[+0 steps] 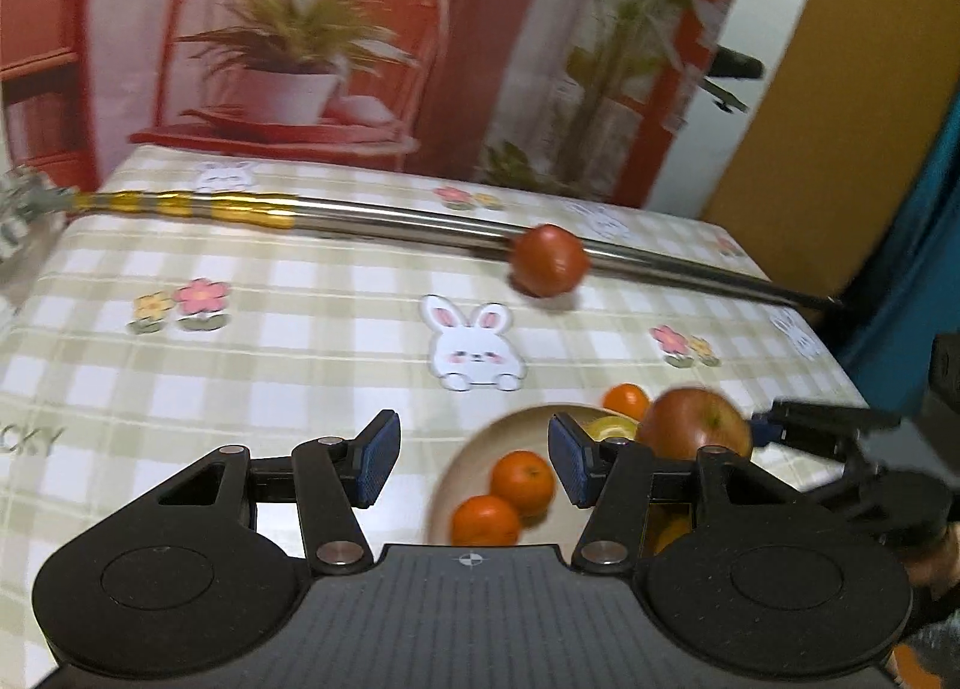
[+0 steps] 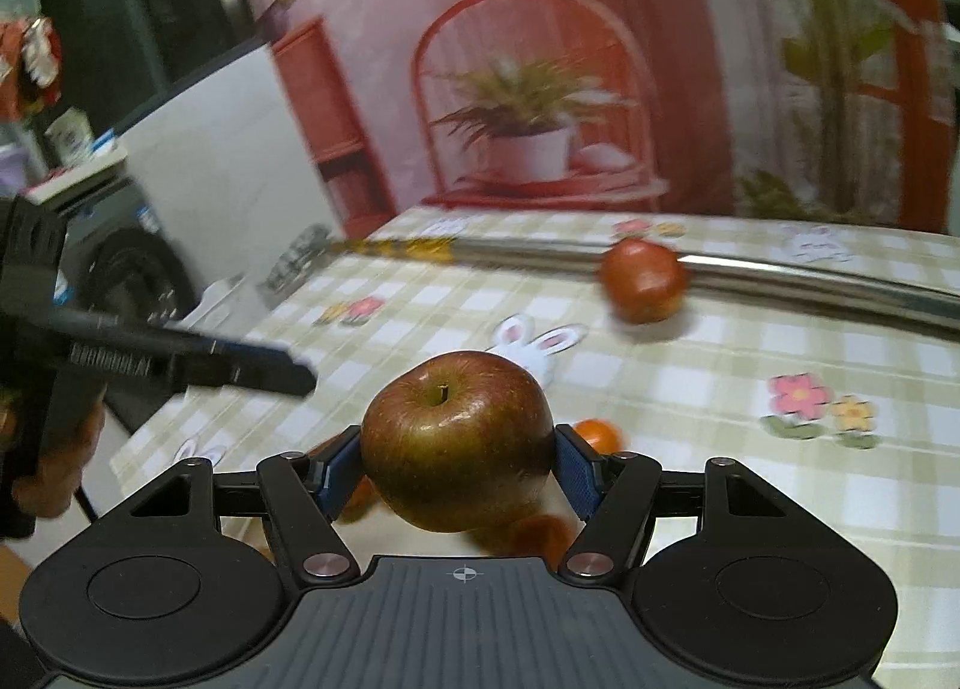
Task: Organize fruits
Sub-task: 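Lower the red-brown apple onto the plate and open the right tool, then move both open tools back toward the remaining fruits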
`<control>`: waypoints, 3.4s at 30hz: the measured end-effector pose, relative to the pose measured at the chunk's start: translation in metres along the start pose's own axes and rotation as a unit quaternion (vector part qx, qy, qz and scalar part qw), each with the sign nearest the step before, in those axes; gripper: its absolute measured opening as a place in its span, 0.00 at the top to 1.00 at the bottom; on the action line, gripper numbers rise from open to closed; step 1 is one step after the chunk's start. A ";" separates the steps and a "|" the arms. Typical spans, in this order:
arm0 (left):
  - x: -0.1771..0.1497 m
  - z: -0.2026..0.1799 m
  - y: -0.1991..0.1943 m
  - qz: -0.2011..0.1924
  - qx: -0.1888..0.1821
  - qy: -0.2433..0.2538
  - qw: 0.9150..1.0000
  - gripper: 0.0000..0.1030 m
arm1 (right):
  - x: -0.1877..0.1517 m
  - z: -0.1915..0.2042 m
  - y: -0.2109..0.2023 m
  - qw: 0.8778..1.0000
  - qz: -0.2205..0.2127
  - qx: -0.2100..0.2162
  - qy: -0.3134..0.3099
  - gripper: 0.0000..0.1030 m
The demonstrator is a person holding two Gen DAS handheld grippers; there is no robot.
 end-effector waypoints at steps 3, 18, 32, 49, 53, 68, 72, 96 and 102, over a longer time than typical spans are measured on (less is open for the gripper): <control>-0.001 0.010 -0.004 -0.002 0.010 -0.012 1.000 0.44 | -0.004 0.015 0.013 1.000 0.018 0.015 -0.009 0.39; -0.015 0.028 -0.009 -0.004 0.029 -0.032 0.999 0.44 | -0.021 0.043 0.043 0.996 0.069 0.045 -0.013 0.39; -0.019 0.026 -0.008 -0.003 0.036 -0.031 0.999 0.44 | -0.018 0.046 0.054 0.995 0.084 0.053 -0.015 0.38; -0.021 0.023 -0.008 -0.001 0.035 -0.027 0.999 0.44 | -0.007 0.036 0.028 0.999 0.034 0.041 0.010 0.31; -0.023 0.024 -0.007 0.002 0.032 -0.031 0.999 0.44 | -0.004 0.026 0.014 0.999 0.016 0.027 0.021 0.31; -0.001 -0.006 0.020 0.050 -0.005 0.007 0.999 0.44 | 0.014 -0.028 -0.025 0.996 -0.030 -0.062 0.057 0.31; 0.017 -0.031 0.040 0.057 -0.026 0.044 0.997 0.45 | 0.026 -0.044 -0.036 0.993 -0.044 -0.093 0.056 0.31; 0.018 -0.094 0.170 0.194 -0.051 0.016 0.980 0.53 | 0.017 -0.107 -0.053 0.980 -0.066 -0.152 0.110 0.31; 0.016 -0.101 0.174 0.197 -0.039 0.034 0.979 0.55 | 0.013 -0.110 -0.052 0.979 -0.066 -0.151 0.117 0.31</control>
Point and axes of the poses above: each gripper's, at about its wrist camera, not at the fingertips, and y roughly the way its jaws point, z to its left, x to its top, the point moved 3 cm from there along y, roughly the way its jaws point, and after that the axes turned 8 degrees about -y, right-handed, at the moved point
